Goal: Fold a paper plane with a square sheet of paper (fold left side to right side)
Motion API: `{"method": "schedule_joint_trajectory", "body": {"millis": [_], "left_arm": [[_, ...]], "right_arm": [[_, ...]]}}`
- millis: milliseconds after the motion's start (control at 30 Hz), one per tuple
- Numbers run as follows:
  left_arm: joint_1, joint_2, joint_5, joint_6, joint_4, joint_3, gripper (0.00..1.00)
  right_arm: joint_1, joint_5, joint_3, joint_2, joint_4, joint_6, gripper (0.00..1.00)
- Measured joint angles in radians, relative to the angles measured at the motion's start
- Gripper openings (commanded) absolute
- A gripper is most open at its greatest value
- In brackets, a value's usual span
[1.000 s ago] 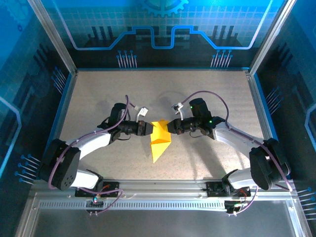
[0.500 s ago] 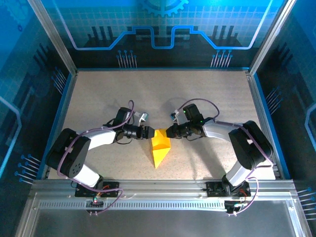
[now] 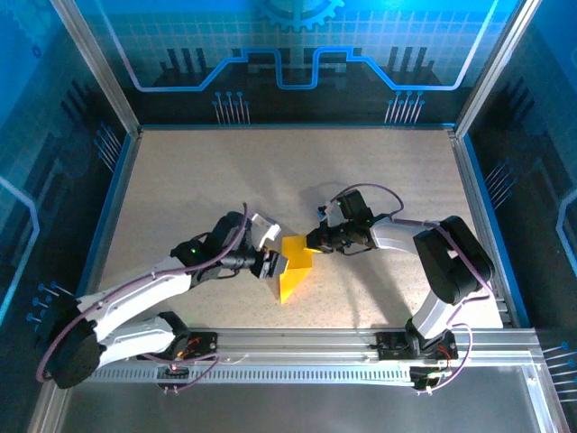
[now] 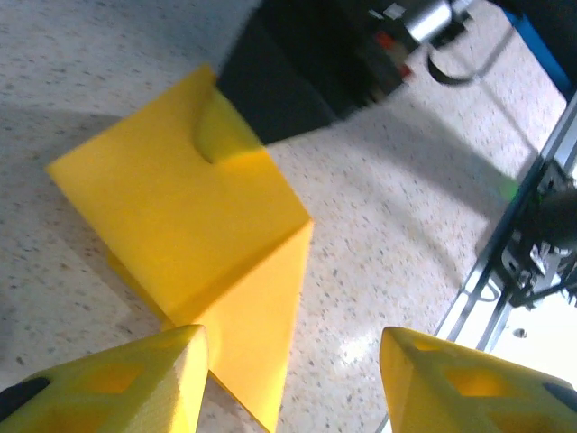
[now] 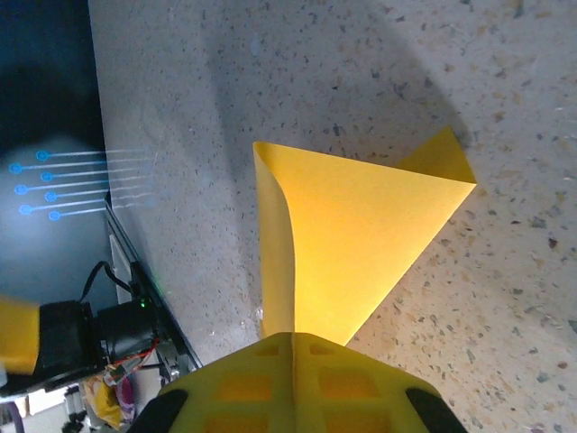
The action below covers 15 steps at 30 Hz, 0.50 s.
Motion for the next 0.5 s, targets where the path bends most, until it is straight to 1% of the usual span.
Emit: {"method": "schedule_joint_trajectory", "body": {"millis": [100, 200, 333, 500], "left_arm": [[-0.108, -0.005, -0.096, -0.020, -0.039, 0.000, 0.52], [-0.220, 0.029, -0.193, -0.054, -0.075, 0.013, 0.52], [-0.332, 0.140, -0.331, -0.110, -0.130, 0.073, 0.52], [-0.423, 0.310, -0.493, -0.170, -0.206, 0.189, 0.52]], "right_arm": [[0.000, 0.011, 0.001, 0.006, -0.002, 0.019, 0.06], [0.000, 0.023, 0.005, 0.009, -0.006, 0.036, 0.06], [0.000, 0.037, 0.012, 0.010, -0.023, 0.044, 0.06], [0.000, 0.055, 0.024, 0.011, -0.047, 0.044, 0.06]]}}
